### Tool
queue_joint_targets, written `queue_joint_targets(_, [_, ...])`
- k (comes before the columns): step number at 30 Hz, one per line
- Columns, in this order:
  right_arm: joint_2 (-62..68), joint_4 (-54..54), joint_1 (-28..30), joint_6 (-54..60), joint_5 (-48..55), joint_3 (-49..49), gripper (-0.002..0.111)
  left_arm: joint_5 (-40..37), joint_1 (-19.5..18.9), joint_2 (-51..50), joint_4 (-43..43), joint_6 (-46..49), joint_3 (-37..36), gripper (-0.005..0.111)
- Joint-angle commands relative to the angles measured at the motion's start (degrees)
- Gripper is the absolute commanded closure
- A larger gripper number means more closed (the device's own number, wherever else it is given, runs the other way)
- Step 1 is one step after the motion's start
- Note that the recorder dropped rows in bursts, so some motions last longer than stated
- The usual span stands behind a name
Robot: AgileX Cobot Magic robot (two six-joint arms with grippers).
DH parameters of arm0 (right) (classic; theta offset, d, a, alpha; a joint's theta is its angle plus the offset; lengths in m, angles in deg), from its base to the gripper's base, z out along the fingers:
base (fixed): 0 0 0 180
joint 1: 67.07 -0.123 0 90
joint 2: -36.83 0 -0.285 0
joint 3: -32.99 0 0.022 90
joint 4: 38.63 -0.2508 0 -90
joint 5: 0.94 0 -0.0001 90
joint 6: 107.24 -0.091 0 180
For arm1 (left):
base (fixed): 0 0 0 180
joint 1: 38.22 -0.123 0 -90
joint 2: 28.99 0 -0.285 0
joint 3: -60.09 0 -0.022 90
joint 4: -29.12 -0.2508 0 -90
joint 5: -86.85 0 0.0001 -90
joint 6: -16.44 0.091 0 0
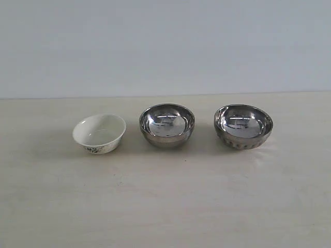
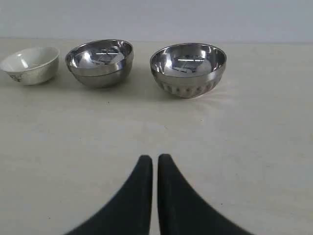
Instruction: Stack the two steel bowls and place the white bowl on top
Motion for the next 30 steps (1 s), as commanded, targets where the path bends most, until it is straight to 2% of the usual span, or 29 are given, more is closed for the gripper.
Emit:
queue_joint_targets(1, [-0.3,0.1,0.1,0.0,-0.3,0.0,0.108,0.0,-0.1,0.2,-0.1,0.0,-0.2,0.103])
queue_joint_targets(6, [-0.3,-15.4,0.1,-16.5,-0.3,0.0,0.108,0.0,-0.1,0.2,-0.1,0.0,-0.2,0.103])
queue_joint_targets(8, [-0.3,-18.1,0.1,-18.8,-0.3,0.0,0.108,0.0,-0.1,0.2,-0.1,0.0,-0.2,0.103])
queue_joint_targets(15, [-0.3,-18.1,0.1,-18.6,-1.9,0.0,0.108,0.0,-0.1,0.2,-0.1,0.0,-0.2,0.103])
queue_joint_targets(30, [-0.3,-20.3,0.1,-19.2,-19.3,0.0,0.108,0.0,-0.1,0.2,-0.1,0.0,-0.2,0.103])
